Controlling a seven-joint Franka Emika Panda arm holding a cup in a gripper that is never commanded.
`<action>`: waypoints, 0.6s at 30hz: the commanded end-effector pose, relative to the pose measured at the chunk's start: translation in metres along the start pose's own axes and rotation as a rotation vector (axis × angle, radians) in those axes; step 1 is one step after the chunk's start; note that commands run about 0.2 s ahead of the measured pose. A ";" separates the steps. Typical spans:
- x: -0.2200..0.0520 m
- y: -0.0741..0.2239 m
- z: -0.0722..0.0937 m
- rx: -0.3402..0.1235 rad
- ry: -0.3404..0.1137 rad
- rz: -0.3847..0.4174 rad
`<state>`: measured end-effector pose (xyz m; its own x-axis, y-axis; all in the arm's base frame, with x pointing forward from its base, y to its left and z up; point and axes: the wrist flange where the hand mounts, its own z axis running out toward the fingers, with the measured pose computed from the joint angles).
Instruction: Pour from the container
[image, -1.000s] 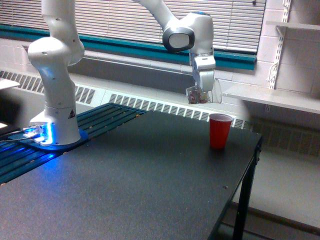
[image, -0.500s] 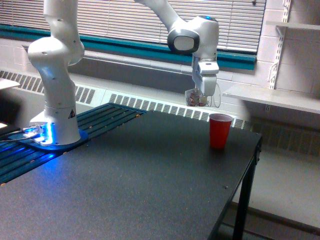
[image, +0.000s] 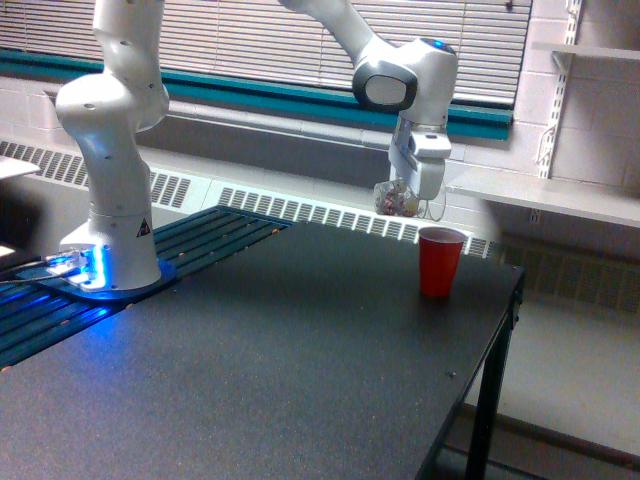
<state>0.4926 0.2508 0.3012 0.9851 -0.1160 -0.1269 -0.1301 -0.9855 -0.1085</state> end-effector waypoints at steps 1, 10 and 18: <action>-0.002 -0.012 -0.004 -0.003 -0.035 -0.047; -0.004 -0.013 -0.005 -0.017 -0.086 -0.034; 0.001 -0.011 -0.005 -0.026 -0.110 -0.031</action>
<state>0.4934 0.2583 0.3065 0.9724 -0.0882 -0.2161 -0.1086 -0.9905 -0.0844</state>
